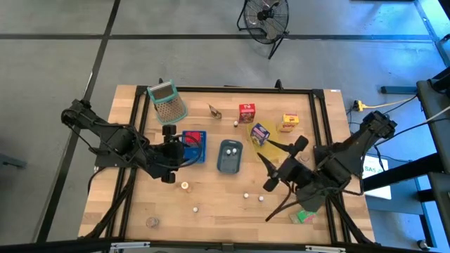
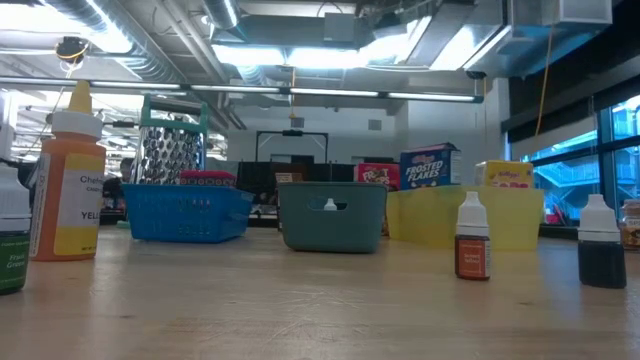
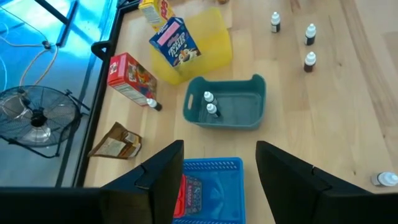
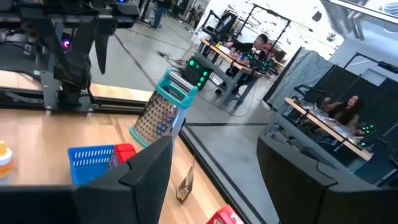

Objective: Pick & Place Kitchen Items
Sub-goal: Put the right brown seasoning bottle into the blue bin

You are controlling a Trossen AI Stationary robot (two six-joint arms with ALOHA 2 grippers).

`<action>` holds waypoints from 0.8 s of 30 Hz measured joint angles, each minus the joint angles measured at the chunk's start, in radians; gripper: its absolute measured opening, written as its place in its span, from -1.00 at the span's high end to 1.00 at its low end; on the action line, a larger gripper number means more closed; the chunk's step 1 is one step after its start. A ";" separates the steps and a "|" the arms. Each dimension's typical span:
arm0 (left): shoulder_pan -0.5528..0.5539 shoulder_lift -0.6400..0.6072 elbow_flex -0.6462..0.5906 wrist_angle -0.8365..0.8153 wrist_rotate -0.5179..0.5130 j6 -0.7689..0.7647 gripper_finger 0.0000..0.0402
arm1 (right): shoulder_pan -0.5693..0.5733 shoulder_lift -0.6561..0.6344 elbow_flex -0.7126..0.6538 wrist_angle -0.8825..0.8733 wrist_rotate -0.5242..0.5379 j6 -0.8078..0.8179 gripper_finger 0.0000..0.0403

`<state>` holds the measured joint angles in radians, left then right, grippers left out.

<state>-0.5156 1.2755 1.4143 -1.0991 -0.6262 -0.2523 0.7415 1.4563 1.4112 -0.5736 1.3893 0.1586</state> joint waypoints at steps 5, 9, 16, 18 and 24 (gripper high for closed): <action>0.000 0.000 0.000 -0.005 -0.001 -0.007 0.02 | 0.004 -0.007 0.030 -0.148 -0.002 0.160 -0.17; 0.000 0.000 0.000 -0.005 -0.001 -0.022 0.02 | -0.005 -0.045 0.083 -0.323 -0.143 0.368 -0.17; 0.000 0.000 0.000 -0.005 -0.001 -0.023 0.02 | -0.104 -0.116 0.104 -0.610 -0.585 0.622 -0.17; 0.000 0.000 0.000 -0.005 -0.001 -0.024 0.02 | -0.143 -0.120 0.104 -0.716 -0.711 0.663 -0.17; 0.000 0.000 0.000 -0.005 -0.001 -0.049 0.02 | -0.245 -0.112 0.103 -0.951 -0.969 0.786 -0.17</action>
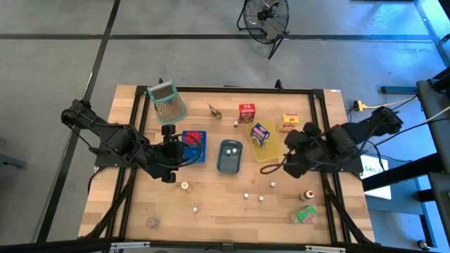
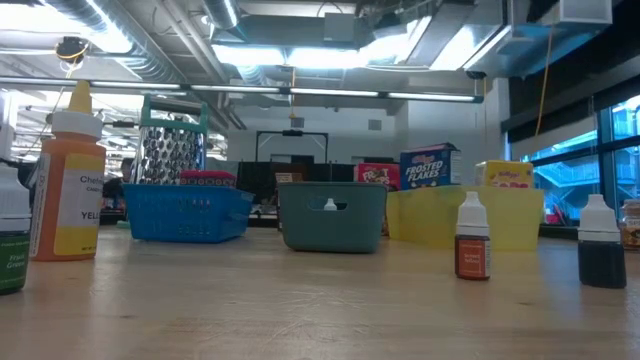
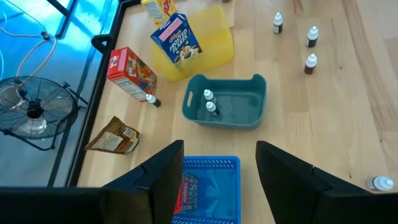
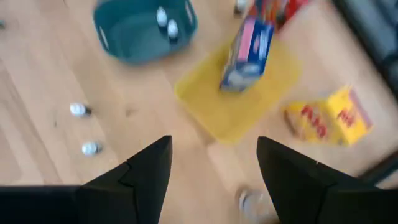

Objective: Pick & Place Kitchen Items
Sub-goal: Put the right brown seasoning bottle into the blue bin

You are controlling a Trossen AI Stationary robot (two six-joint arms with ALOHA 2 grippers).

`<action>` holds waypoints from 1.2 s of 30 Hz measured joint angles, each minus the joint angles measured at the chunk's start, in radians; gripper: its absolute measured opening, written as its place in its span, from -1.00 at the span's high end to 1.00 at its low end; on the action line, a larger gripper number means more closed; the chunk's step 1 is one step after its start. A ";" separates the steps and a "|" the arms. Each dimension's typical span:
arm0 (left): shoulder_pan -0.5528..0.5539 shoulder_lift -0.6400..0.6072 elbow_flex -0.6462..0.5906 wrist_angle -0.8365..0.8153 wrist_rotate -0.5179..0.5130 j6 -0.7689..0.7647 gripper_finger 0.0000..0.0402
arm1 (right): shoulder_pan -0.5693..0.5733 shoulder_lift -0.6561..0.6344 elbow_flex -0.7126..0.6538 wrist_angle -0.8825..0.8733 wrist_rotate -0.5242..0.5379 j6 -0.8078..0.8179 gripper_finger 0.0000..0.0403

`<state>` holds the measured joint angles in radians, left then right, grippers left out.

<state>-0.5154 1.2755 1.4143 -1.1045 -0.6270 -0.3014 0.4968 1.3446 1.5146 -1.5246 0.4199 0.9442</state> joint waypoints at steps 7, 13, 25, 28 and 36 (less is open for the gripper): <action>0.000 0.000 0.000 0.000 0.000 0.000 0.02 | -0.108 0.000 -0.010 -0.044 -0.162 0.044 -0.17; 0.000 0.000 0.000 0.000 0.000 0.000 0.02 | -0.170 0.000 -0.063 -0.045 -0.218 0.013 -0.17; 0.000 0.000 0.000 0.000 0.000 0.000 0.02 | -0.252 -0.082 -0.274 -0.047 -0.298 -0.009 -0.17; 0.000 0.000 0.000 0.000 -0.001 0.009 0.02 | -0.270 -0.103 -0.324 -0.047 -0.304 0.003 -0.17; 0.000 0.000 0.000 0.000 -0.015 0.016 0.02 | -0.309 -0.118 -0.441 -0.046 -0.328 0.010 -0.17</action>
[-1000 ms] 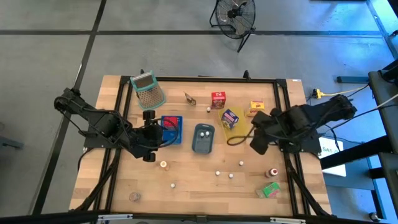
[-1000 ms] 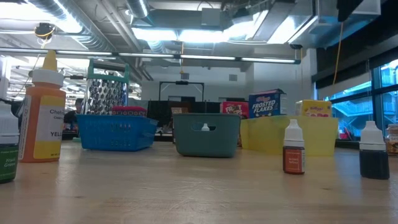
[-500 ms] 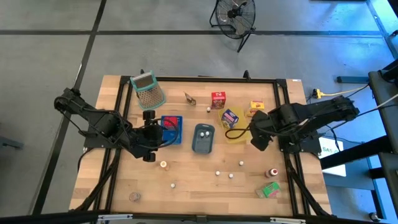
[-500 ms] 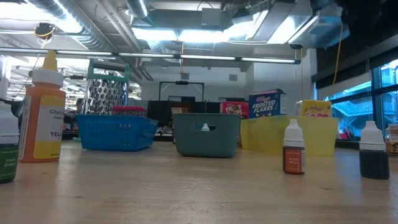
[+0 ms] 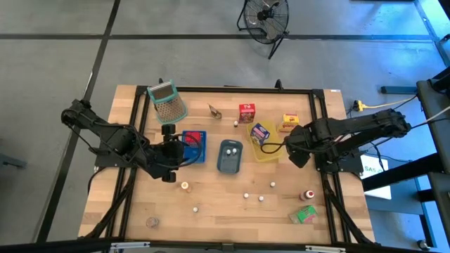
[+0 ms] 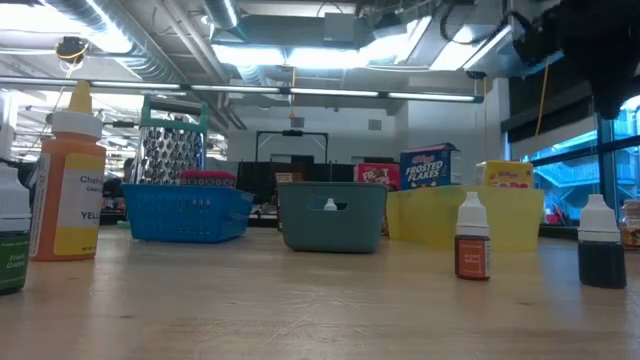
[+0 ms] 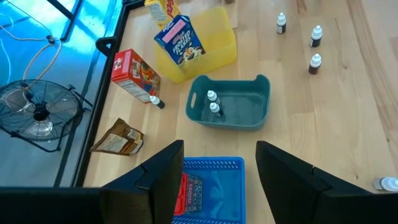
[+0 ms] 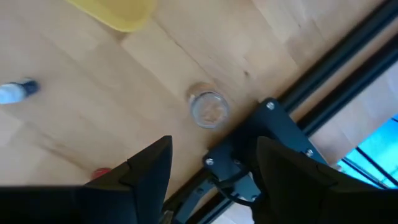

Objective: Pick & Place Kitchen Items
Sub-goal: Put the right brown seasoning bottle into the blue bin

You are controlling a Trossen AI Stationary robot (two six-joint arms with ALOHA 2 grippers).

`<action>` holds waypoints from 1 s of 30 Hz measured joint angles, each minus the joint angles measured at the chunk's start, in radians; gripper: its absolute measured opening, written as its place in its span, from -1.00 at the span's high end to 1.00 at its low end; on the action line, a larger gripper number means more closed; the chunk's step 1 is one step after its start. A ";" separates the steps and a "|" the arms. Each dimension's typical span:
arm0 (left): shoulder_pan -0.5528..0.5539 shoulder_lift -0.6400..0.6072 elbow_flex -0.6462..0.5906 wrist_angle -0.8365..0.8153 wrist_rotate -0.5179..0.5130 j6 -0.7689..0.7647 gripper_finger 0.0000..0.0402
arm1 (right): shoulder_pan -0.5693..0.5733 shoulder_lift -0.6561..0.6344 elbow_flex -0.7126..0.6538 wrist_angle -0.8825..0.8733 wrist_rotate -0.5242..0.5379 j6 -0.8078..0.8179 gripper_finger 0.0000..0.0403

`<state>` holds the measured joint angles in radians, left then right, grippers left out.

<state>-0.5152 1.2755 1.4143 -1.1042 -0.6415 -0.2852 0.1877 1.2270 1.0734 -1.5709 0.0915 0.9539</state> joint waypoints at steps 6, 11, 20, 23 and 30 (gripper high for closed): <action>0.000 0.000 0.000 0.000 0.000 0.000 0.02 | -0.024 0.000 -0.073 0.000 -0.021 0.001 -0.17; 0.000 0.000 0.000 0.000 0.000 0.000 0.02 | -0.044 0.000 -0.115 0.007 -0.058 0.032 -0.17; 0.000 0.000 0.000 0.000 0.000 0.000 0.02 | -0.087 0.000 -0.181 0.112 -0.070 0.043 -0.17; 0.000 0.000 0.000 0.000 0.000 0.000 0.02 | -0.092 0.000 -0.208 0.120 -0.071 0.037 -0.17; 0.000 0.000 0.000 0.000 0.000 -0.001 0.02 | -0.091 0.000 -0.297 0.169 -0.120 0.026 -0.17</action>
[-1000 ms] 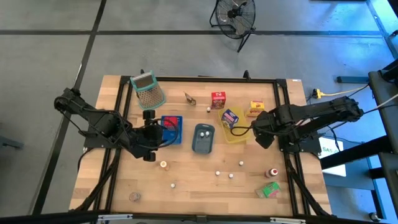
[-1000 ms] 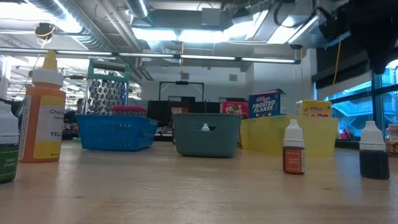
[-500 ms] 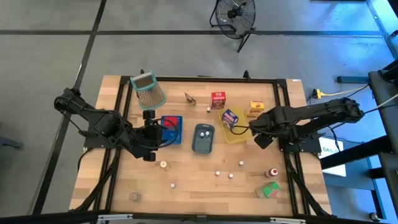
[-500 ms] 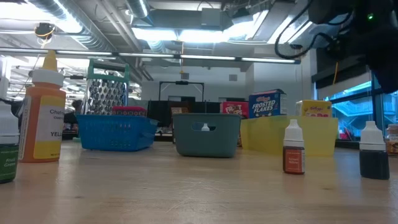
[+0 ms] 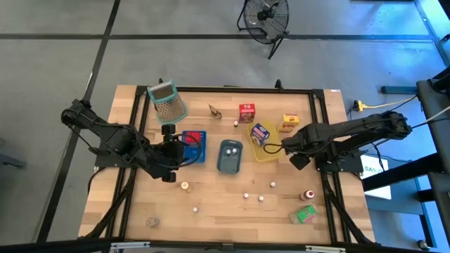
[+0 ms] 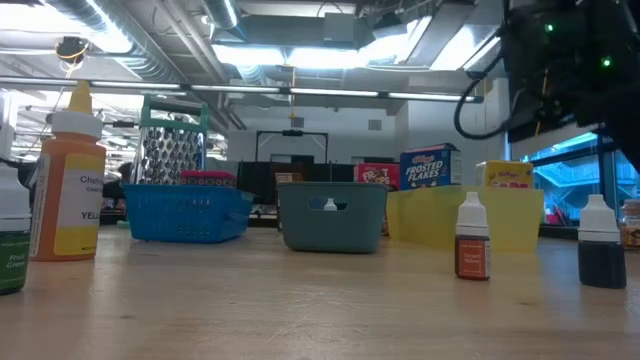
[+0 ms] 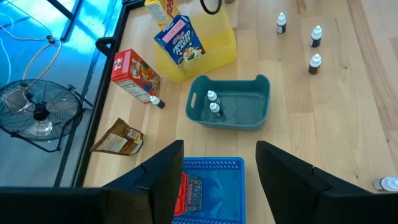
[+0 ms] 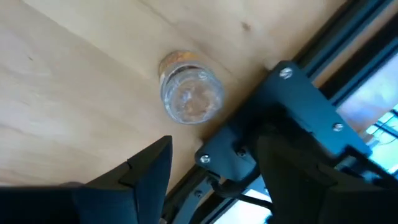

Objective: Pick & Place Kitchen Items
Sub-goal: Put the right brown seasoning bottle into the blue bin

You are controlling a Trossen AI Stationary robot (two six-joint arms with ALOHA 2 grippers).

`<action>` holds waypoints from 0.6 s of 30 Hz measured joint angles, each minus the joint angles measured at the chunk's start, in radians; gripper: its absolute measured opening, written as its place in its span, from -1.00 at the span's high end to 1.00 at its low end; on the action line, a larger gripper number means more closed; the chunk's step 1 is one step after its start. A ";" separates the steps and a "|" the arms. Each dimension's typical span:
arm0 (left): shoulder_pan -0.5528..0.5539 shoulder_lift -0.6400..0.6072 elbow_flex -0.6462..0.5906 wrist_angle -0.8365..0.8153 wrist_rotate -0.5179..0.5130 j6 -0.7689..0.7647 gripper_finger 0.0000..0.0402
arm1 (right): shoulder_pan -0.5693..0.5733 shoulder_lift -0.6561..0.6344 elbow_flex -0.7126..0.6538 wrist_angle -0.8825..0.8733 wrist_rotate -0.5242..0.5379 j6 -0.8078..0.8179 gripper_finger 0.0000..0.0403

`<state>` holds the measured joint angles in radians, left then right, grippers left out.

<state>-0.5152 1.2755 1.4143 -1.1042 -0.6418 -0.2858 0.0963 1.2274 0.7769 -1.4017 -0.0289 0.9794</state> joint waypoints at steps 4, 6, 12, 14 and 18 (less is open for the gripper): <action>0.000 0.000 0.000 0.000 0.000 0.000 0.02 | 0.000 0.001 -0.011 -0.001 0.007 -0.005 -0.17; 0.000 0.000 0.000 0.000 -0.001 0.000 0.02 | 0.000 0.002 -0.011 0.006 0.007 -0.007 -0.17; 0.000 0.000 0.000 0.000 -0.001 0.000 0.02 | 0.000 0.002 -0.011 0.004 0.002 -0.023 -0.17; 0.000 0.000 0.000 0.000 -0.001 0.000 0.02 | 0.000 0.002 -0.011 0.004 0.001 -0.045 -0.17; 0.000 0.000 0.000 0.000 -0.001 0.000 0.02 | 0.000 0.002 -0.010 0.007 -0.006 -0.076 -0.17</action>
<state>-0.5152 1.2755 1.4143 -1.1038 -0.6430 -0.2855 0.0963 1.2289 0.7666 -1.3949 -0.0349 0.9038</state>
